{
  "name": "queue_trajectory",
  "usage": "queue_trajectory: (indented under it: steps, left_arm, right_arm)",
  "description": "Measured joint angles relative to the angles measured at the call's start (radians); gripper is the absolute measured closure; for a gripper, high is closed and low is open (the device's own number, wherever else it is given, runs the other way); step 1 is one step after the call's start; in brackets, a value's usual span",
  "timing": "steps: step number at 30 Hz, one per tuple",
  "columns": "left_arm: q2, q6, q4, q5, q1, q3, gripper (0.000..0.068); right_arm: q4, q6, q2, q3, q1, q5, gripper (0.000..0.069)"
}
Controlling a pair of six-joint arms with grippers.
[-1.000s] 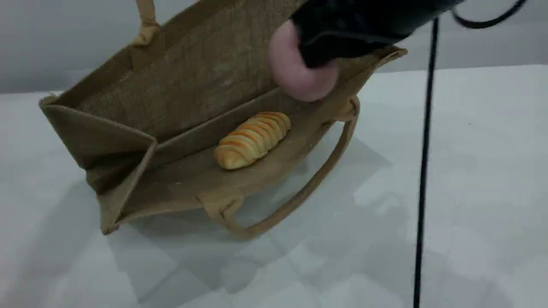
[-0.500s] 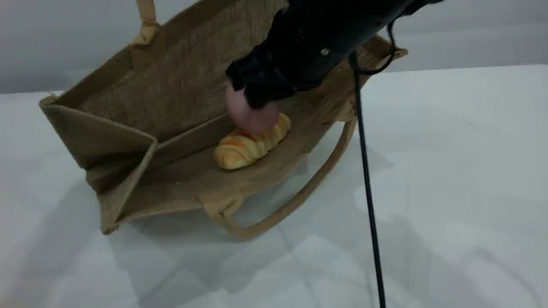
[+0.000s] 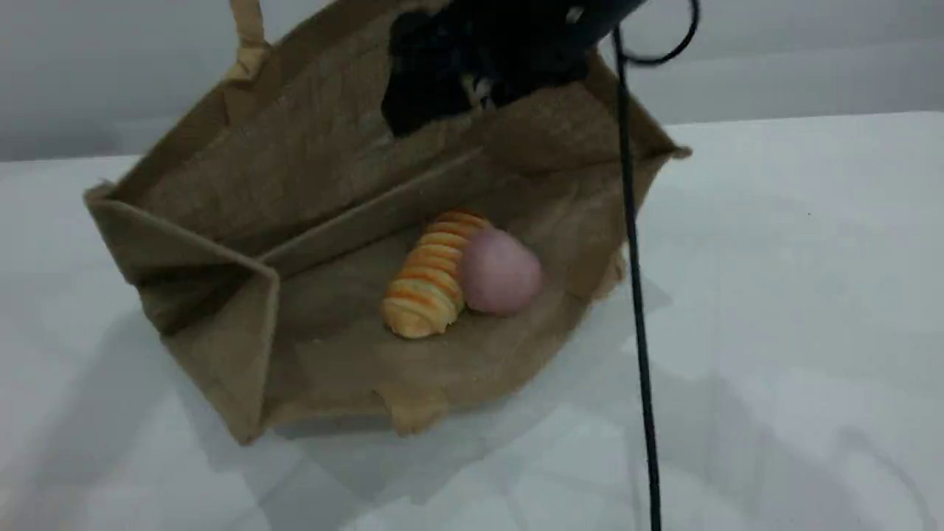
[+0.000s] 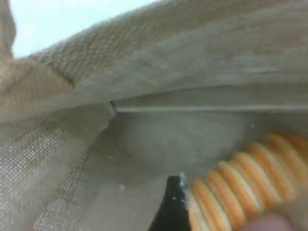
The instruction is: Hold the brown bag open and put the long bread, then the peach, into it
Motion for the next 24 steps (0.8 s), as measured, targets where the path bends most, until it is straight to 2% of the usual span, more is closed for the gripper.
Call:
queue_trajectory:
  steps: [7, 12, 17, 20, 24]
  left_arm:
    - [0.000, 0.001, 0.000, 0.000, 0.000, 0.000, 0.0598]
    - [0.000, 0.001, 0.000, 0.000, 0.000, 0.000, 0.0598]
    - [0.000, 0.002, 0.000, 0.000, 0.000, 0.000, 0.0594]
    - [0.000, 0.034, -0.004, -0.002, 0.000, 0.000, 0.0536]
    - [-0.001, 0.078, -0.009, -0.008, 0.000, -0.001, 0.0346]
  right_arm:
    - [-0.067, 0.038, -0.134, 0.000, -0.169, 0.163, 0.0113]
    - [-0.144, 0.083, -0.226, 0.001, -0.327, 0.207, 0.0113]
    - [-0.148, 0.112, -0.265, -0.006, -0.480, 0.252, 0.0113]
    - [-0.149, 0.112, -0.265, -0.006, -0.547, 0.266, 0.0113]
    - [-0.148, 0.112, -0.272, -0.006, -0.589, 0.264, 0.0113]
